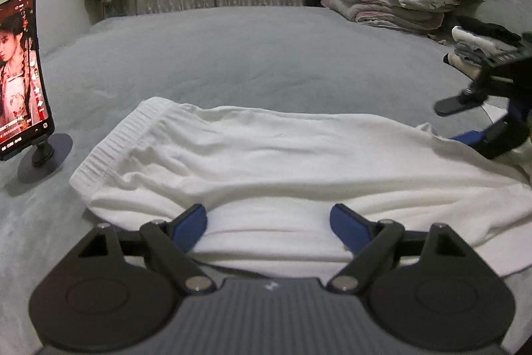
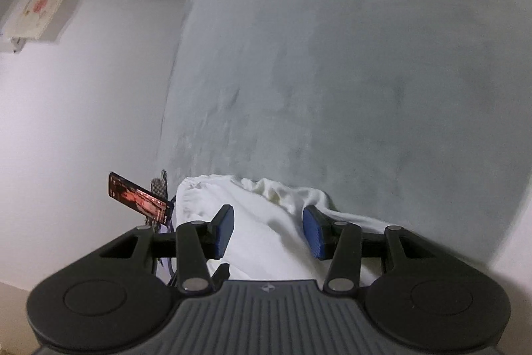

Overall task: Fold clothes
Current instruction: 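Lay the garment down and open both tools, smoothing it flat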

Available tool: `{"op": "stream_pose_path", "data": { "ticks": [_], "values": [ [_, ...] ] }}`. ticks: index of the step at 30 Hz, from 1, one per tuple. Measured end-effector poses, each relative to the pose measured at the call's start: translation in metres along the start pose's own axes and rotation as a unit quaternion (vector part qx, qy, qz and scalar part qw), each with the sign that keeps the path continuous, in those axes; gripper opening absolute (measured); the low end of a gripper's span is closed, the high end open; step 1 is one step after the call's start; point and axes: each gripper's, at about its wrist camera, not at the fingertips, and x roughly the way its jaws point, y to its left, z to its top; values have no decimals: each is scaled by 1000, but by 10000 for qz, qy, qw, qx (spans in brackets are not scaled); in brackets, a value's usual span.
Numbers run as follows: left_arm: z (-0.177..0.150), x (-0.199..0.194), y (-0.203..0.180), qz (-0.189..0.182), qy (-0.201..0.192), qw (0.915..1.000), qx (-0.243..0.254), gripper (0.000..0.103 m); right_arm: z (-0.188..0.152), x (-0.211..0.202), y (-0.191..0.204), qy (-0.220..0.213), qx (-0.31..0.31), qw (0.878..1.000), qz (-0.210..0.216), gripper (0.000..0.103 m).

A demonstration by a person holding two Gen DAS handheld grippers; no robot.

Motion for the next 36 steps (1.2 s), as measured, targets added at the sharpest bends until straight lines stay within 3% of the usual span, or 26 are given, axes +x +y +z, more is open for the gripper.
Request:
{"op": "stream_pose_path", "data": {
  "ticks": [9,12,17,20,23,29,33,36],
  "values": [
    [-3,5,4,9,-113,9999,-98,90,19,46,9,418,179,9976,516,47],
    [-3,6,5,11,-115,9999,-96,90,19,63,17,431,184,9976,516,47],
    [-2,5,7,-15,-102,9999,-97,90,21,69,21,-14,379,9968,702,46],
    [3,4,11,-111,-46,9999,-113,90,24,55,17,-632,495,9942,720,46],
    [10,1,20,-162,21,9997,-189,88,26,47,10,-839,626,9931,531,43],
    [34,-3,58,-6,-117,9980,-619,83,25,23,20,-1230,180,9922,-60,43],
    [51,-2,84,291,-334,9961,-759,82,10,19,48,-1170,-738,9882,-650,43],
    [62,6,100,455,-378,9945,-868,82,-2,29,72,-1060,-1537,9764,-1090,43]
  ]
}}
